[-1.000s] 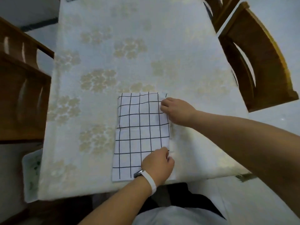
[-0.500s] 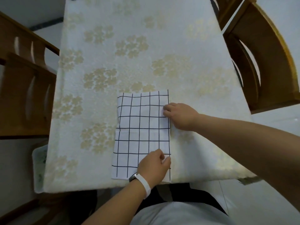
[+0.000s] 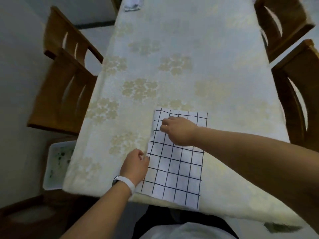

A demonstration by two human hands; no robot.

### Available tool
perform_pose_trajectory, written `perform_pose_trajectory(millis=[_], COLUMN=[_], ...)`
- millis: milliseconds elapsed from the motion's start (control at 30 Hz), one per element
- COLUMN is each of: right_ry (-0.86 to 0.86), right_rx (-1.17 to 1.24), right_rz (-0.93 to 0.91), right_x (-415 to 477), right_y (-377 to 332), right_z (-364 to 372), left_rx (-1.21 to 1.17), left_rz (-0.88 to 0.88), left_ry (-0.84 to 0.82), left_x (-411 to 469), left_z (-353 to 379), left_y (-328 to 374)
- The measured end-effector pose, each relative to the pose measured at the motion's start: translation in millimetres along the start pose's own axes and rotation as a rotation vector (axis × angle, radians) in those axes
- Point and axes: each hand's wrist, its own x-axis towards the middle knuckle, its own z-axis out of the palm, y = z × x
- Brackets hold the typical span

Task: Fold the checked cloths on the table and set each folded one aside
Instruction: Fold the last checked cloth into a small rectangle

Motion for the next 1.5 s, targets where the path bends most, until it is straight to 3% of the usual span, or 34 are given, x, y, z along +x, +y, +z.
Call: perform_pose_trajectory(millis=[367, 667, 967, 1200, 1367, 1500], right_ry=[-0.225, -0.303, -0.329, -0.231, -0.171, -0.151], right_rx=[-0.334, -0.387, -0.379, -0.315, -0.198, -0.084], right_rz=[-0.267, -0.251, -0.163, -0.016, 0.122, 0.296], right_x=[90.3, 115.4, 129.6, 126.8, 98.7, 62.1], right_y=[-13.3, 0.7, 18.8, 29.6, 35.0, 44.8], right_z=[-12.1, -11.8, -9.7, -12.6, -11.1, -7.2], left_rx=[-0.203, -0.133, -0.094, -0.086, 0.036, 0.171], left_rz=[0.022, 0.034, 0.021, -0.017, 0.088, 0.271], left_ry=[-0.078, -0.126, -0.151, -0.182, -0.135, -0.101], left_x=[14.5, 24.5, 20.6, 22.9, 38.2, 62.9], left_z=[12.6, 14.4, 8.7, -3.4, -18.1, -29.1], left_y=[-14.5, -16.0, -26.3, -36.9, -33.4, -1.9])
